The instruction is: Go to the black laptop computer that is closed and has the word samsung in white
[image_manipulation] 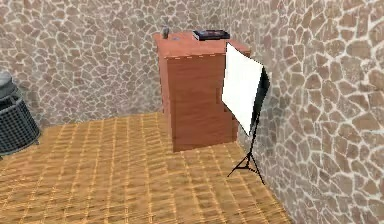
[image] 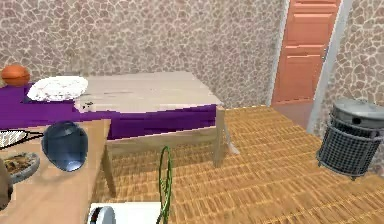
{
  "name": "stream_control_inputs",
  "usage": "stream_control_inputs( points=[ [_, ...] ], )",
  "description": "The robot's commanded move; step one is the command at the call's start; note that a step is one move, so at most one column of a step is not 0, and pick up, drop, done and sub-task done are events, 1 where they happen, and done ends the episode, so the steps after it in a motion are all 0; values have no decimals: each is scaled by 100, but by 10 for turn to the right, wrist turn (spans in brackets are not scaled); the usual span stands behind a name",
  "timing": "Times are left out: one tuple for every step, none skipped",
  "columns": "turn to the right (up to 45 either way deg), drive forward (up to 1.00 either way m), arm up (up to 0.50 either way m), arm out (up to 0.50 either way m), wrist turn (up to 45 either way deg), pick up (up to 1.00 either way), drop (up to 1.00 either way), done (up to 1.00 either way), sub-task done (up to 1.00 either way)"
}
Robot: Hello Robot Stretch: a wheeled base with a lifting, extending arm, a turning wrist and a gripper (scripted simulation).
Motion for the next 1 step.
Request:
stream_control_inputs(
  points=[
    [270,0,0,0,0,0,0,0,0]
  ],
)
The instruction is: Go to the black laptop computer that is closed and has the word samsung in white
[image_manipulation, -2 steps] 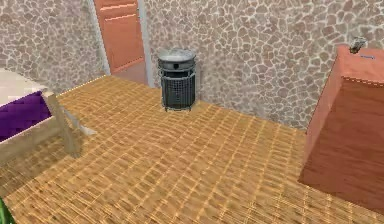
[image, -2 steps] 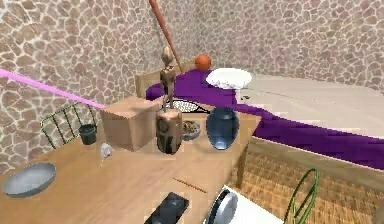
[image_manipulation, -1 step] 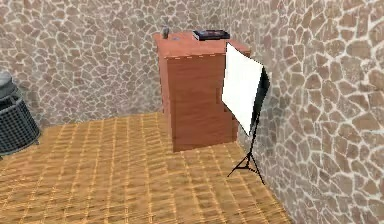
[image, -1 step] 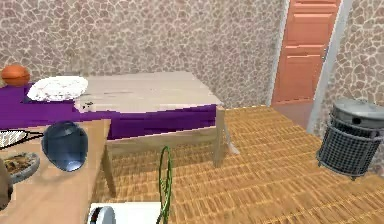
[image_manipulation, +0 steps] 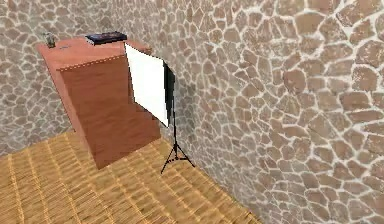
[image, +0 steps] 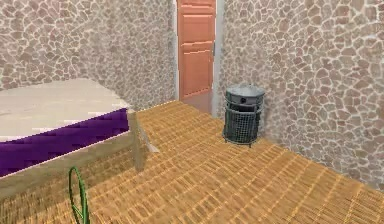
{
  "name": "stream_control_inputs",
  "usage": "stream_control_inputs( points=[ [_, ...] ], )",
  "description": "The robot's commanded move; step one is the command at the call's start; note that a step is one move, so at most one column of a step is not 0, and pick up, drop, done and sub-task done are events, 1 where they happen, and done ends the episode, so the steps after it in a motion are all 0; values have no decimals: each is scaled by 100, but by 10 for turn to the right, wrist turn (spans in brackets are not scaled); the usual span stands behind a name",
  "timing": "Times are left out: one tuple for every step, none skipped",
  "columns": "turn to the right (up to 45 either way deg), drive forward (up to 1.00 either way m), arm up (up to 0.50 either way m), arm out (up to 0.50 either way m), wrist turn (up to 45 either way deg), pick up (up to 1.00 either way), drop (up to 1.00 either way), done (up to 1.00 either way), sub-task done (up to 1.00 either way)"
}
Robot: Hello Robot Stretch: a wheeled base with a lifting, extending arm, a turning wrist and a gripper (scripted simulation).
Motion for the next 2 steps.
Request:
stream_control_inputs(
  points=[
    [0,100,0,0,0,0,0,0,0],
    [30,0,0,0,0,0,0,0,0]
  ],
)
